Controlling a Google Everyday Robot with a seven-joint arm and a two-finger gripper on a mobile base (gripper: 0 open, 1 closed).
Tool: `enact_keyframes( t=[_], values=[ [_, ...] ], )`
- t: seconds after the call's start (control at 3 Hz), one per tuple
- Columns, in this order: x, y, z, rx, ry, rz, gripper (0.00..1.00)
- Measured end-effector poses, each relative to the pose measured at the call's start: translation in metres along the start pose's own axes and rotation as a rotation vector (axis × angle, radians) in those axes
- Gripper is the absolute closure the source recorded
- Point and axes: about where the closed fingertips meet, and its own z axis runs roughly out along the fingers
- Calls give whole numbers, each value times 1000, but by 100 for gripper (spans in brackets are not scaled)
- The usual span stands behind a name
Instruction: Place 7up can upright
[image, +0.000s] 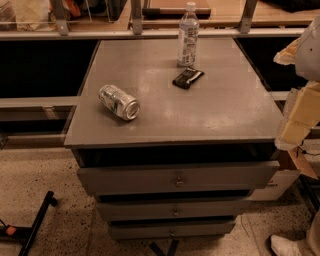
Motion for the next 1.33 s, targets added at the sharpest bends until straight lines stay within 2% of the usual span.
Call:
enact_keyframes(
  t=[0.33, 0.67, 1.0, 1.33],
  values=[
    [0, 0, 0, 0, 0, 0, 0],
    [-22, -17, 22, -16, 2, -2, 0],
    [-72, -41, 59, -37, -6, -36, 0],
    [-129, -62, 96, -64, -26, -45, 0]
  ],
)
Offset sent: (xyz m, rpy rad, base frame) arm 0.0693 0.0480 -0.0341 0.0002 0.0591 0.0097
